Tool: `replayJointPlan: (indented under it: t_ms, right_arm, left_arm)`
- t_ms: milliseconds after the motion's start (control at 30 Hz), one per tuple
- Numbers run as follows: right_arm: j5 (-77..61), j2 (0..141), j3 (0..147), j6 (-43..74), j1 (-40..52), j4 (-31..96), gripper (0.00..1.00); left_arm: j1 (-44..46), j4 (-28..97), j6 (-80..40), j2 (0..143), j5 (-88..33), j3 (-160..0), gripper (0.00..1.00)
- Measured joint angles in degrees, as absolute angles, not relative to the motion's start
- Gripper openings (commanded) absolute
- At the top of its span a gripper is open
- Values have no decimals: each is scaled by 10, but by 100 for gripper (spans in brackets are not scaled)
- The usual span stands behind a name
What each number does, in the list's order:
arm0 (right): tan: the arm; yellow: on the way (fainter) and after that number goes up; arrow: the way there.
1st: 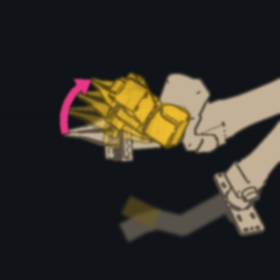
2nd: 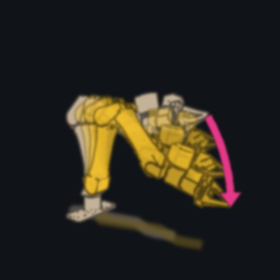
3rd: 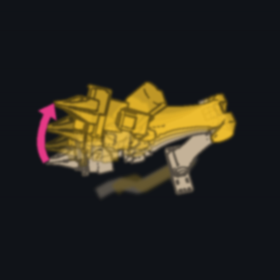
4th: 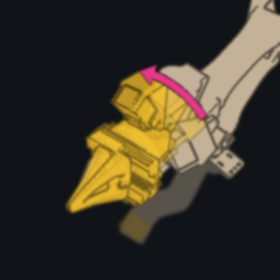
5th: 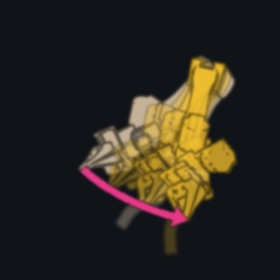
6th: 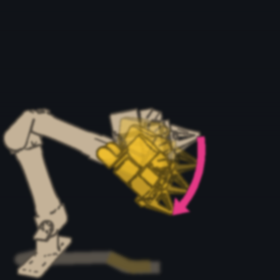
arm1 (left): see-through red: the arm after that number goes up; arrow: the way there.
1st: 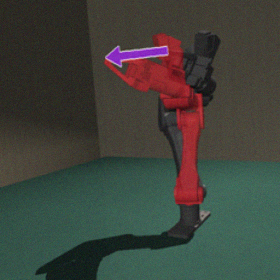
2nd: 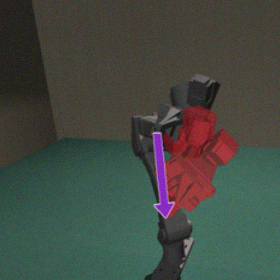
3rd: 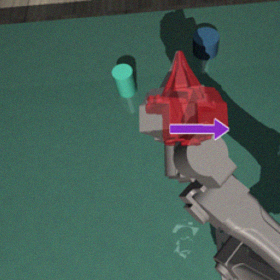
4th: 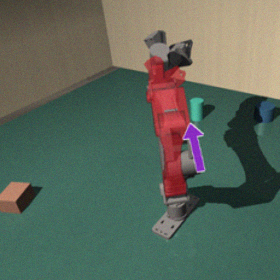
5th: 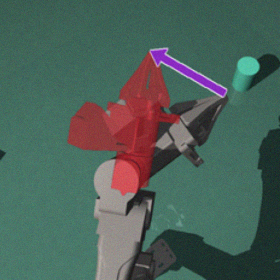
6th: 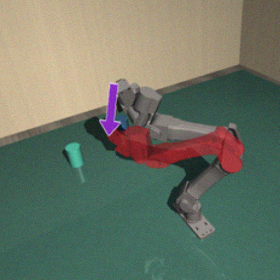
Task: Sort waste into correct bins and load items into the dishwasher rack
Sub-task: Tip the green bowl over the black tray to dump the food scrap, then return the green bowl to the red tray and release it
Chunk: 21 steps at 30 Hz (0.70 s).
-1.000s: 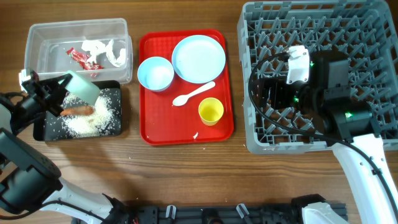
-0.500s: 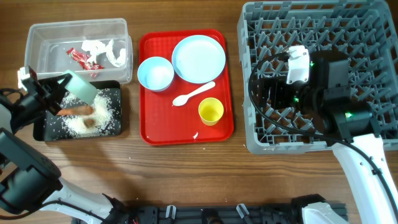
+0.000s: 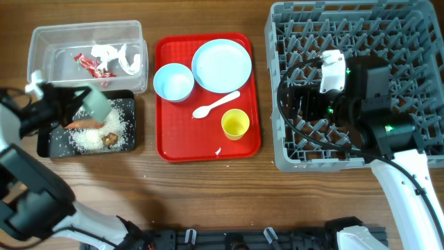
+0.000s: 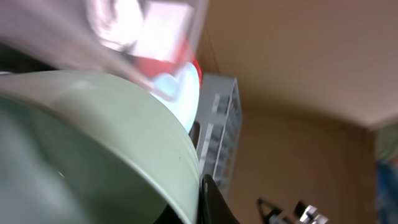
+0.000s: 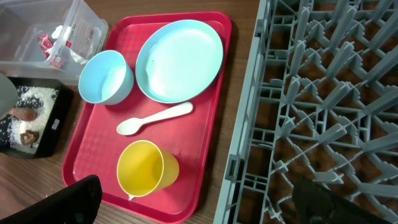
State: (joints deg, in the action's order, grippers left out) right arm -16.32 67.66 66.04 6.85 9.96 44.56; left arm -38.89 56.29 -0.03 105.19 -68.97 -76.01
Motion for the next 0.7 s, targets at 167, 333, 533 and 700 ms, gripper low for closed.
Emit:
replayJointPlan:
  t_ms: [167, 333, 533, 700]
  right_arm:
    - [-163, 677, 660, 69, 100, 445, 100]
    - [-163, 677, 660, 69, 100, 445, 100]
    - [-163, 677, 660, 69, 100, 445, 100]
    - [-163, 677, 660, 69, 100, 445, 100]
  left_arm:
    - [-262, 561, 10, 952, -606, -760, 4]
    - [-63, 569, 10, 904, -441, -761, 4]
    - [138, 586, -57, 931, -191, -761, 4]
    - [223, 576, -104, 991, -78, -761, 4]
